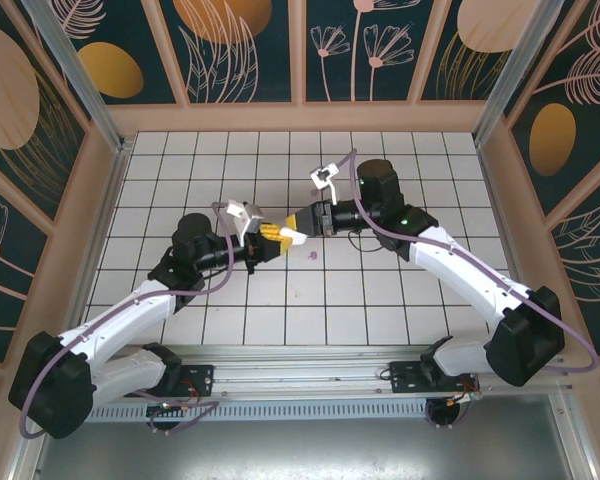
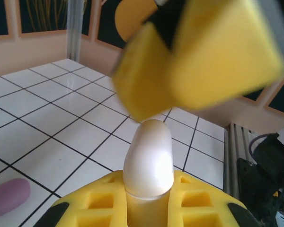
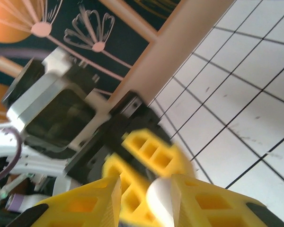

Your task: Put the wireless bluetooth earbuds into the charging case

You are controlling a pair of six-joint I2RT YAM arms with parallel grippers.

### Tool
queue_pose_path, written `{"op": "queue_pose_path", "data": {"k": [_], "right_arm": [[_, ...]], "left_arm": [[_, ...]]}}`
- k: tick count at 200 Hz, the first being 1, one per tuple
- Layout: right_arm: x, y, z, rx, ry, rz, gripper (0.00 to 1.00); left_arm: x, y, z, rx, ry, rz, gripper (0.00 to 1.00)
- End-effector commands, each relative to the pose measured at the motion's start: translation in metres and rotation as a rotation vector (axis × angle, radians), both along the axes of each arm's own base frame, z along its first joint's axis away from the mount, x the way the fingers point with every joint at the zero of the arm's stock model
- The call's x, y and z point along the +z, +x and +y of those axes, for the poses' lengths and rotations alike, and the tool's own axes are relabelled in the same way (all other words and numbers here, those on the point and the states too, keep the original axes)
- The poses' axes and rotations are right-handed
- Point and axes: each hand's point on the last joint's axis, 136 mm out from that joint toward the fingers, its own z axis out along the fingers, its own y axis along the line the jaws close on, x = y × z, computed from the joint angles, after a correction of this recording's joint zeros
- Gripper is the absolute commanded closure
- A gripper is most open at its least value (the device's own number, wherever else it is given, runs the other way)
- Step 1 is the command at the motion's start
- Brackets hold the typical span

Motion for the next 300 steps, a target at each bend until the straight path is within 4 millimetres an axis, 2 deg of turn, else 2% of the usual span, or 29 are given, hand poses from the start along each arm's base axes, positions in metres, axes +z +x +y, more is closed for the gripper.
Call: {"op": "queue_pose_path", "data": {"k": [1, 25, 74, 89, 120, 159, 172, 200, 259, 266, 278, 300], "right_arm": [[0.032, -0.037, -0.007, 0.120, 0.059, -0.089, 0.67], [0.041, -0.039, -0.020, 0.067, 0.045, -0.146, 0.65], [0.027, -0.001, -0.041, -0.198, 0.035, -0.167, 0.48], [0.022, 0.003, -0.039, -0.218, 0.069, -0.156, 0.44], [0.018, 0.005, -0.033, -0.208, 0.130, -0.132, 0.43], [0.022, -0.007, -0.015, -0.116, 0.171, -0.137, 0.43], [0.021, -0.009, -0.009, -0.099, 0.171, -0.140, 0.46], [0.020, -0.010, 0.000, -0.068, 0.173, -0.133, 0.60], [0.026, -0.011, 0.001, -0.060, 0.206, -0.141, 0.84], [0.026, -0.010, 0.001, -0.069, 0.205, -0.144, 0.86], [0.026, -0.008, 0.000, -0.080, 0.204, -0.149, 0.88], [0.027, -0.004, -0.002, -0.100, 0.203, -0.159, 0.89]], "left_arm": [[0.016, 0.005, 0.008, 0.011, -0.096, 0.014, 1.00], [0.016, 0.007, 0.015, 0.019, -0.122, 0.031, 1.00], [0.026, 0.001, 0.015, -0.025, -0.166, 0.049, 1.00], [0.034, -0.001, 0.015, -0.046, -0.196, 0.062, 1.00], [0.050, -0.005, 0.013, -0.084, -0.236, 0.073, 1.00], [0.062, -0.008, 0.011, -0.113, -0.258, 0.087, 1.00], [0.065, -0.008, 0.011, -0.117, -0.270, 0.090, 1.00], [0.070, -0.009, 0.012, -0.121, -0.287, 0.099, 1.00], [0.069, -0.007, 0.012, -0.102, -0.277, 0.118, 1.00], [0.068, -0.004, 0.013, -0.084, -0.269, 0.121, 0.91], [0.063, 0.002, 0.015, -0.037, -0.249, 0.142, 0.69], [0.058, 0.013, 0.025, 0.076, -0.227, 0.159, 0.41]]}}
